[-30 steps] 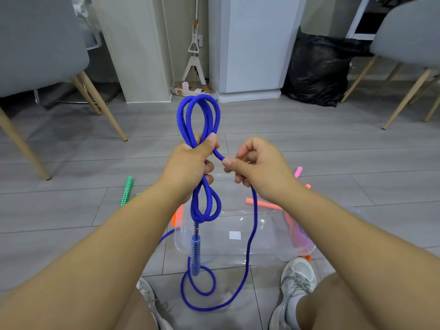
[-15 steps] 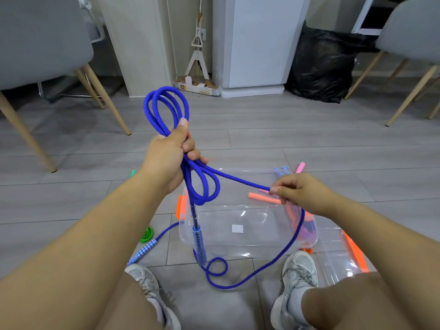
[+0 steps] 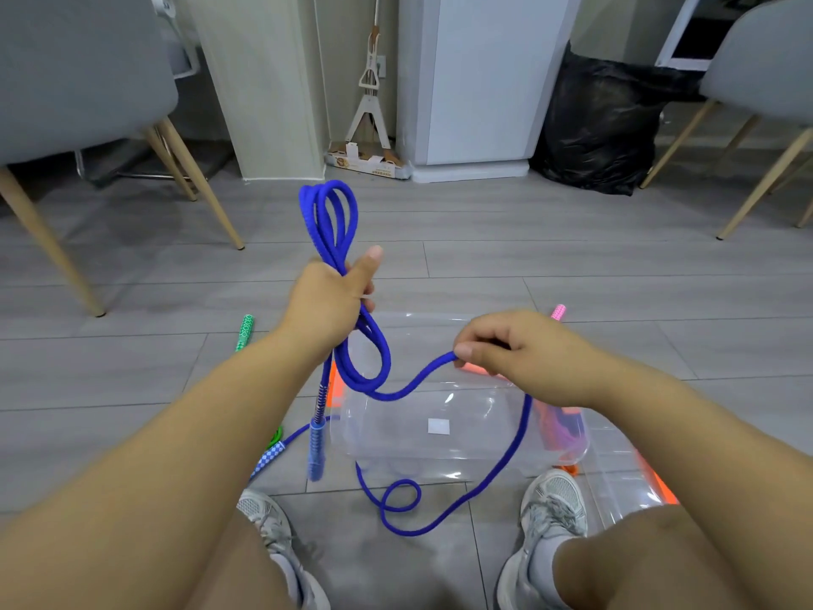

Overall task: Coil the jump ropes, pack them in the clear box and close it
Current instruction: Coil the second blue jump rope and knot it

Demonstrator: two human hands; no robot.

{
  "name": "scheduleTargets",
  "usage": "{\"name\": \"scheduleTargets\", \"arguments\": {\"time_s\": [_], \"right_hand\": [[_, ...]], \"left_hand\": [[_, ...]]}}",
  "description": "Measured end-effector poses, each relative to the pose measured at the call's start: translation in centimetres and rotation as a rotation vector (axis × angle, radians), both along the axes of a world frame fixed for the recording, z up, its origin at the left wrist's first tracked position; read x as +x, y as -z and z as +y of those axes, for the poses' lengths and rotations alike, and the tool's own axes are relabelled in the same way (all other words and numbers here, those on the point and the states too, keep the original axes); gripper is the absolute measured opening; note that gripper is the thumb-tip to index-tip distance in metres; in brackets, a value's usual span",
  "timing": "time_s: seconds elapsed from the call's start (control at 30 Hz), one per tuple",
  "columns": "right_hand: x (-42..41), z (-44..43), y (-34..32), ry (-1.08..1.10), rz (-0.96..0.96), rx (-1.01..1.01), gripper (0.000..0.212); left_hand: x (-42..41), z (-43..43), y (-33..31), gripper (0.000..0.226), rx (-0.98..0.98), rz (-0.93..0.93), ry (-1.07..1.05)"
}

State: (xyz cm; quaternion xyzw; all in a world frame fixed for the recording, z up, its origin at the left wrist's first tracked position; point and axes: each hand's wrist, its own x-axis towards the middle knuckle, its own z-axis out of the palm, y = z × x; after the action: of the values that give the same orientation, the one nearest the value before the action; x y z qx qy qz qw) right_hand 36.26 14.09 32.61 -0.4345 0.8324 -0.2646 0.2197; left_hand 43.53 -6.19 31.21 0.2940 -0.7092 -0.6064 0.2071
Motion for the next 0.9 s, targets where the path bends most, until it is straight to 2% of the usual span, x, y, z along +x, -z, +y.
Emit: {"name": "scheduleTargets", "arguments": {"time_s": [0.07,0.17,0.3,0.53,0.6,0.67,0.77,0.9], "right_hand": [[0.8,-0.8,-1.1,0.000,-0.062,-0.089,0.021],[1.0,-2.2,-1.4,0.059,-0.055,-0.155,0.020],[0.9,-3.8,-1.1,0.133,-0.040,-0.189,0.021],[0.6,-5.5,-0.1,0.252,0.005,-0.313,0.014],[0.6,-5.7,0.0,0.266,-0.038,-0.371,0.011],[0.6,-5.9,0.1,0.263,-0.089,-0.417,0.016],[0.2,-5.7,0.1,0.255,-0.136,-0.407,0.019],[-0.9,-4.5,0.3,0.235,-0.125,-0.336,0.012]], "left_hand": [[-0.2,0.7,0.1,0.038,-0.019,-0.016,0.045],[-0.3,1.7,0.1,0.037,-0.013,-0.031,0.117],[-0.2,2.5,0.0,0.050,-0.022,-0.044,0.202],[-0.1,2.3,0.0,0.054,0.100,-0.036,0.200],[0.0,2.7,-0.1,0.052,0.113,-0.034,0.224],[0.1,3.1,0.0,0.054,0.118,-0.037,0.246],[0.0,3.0,0.0,0.056,0.161,-0.049,0.256],[-0.1,2.2,-0.5,0.053,0.265,-0.015,0.195]]}}
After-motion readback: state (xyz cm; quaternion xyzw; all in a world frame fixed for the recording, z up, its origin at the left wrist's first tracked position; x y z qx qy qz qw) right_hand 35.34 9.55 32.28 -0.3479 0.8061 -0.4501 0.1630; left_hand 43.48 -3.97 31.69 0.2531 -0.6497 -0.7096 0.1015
